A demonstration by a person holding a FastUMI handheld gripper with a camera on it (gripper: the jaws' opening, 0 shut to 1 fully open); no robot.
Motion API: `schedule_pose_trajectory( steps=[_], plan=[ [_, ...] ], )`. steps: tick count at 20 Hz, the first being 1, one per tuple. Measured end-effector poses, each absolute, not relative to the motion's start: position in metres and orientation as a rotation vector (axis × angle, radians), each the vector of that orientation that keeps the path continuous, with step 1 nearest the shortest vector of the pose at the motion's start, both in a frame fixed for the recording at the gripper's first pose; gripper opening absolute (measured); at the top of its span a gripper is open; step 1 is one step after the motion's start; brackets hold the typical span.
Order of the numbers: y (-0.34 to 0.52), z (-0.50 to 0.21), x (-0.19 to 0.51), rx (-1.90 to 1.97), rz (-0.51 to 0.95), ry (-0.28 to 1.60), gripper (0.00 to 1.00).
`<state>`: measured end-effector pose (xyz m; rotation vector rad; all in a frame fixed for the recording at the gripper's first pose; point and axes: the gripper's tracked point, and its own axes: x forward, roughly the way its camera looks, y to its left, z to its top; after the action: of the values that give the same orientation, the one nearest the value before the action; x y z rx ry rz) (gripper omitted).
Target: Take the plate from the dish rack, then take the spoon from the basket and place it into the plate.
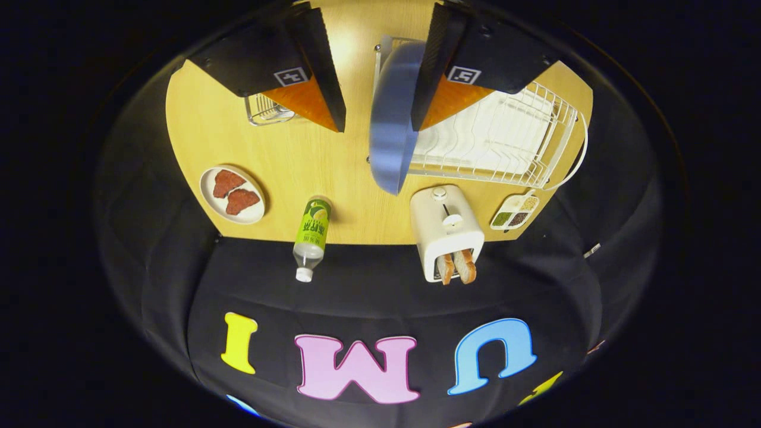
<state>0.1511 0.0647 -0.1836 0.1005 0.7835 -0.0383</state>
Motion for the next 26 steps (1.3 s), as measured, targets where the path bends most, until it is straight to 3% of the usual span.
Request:
schedule_pose_trajectory(
  steps=[6, 13, 20, 26],
  plan=[
    [0.07, -0.196, 0.166, 0.195, -0.1, 0.824, 0.37],
    [0.062, -0.182, 0.161, 0.111, -0.206, 0.761, 0.28],
    [0.051, -0.168, 0.166, 0.036, -0.37, 0.681, 0.26],
    [0.058, -0.152, 0.168, -0.123, -0.426, 0.606, 0.25]
  ],
)
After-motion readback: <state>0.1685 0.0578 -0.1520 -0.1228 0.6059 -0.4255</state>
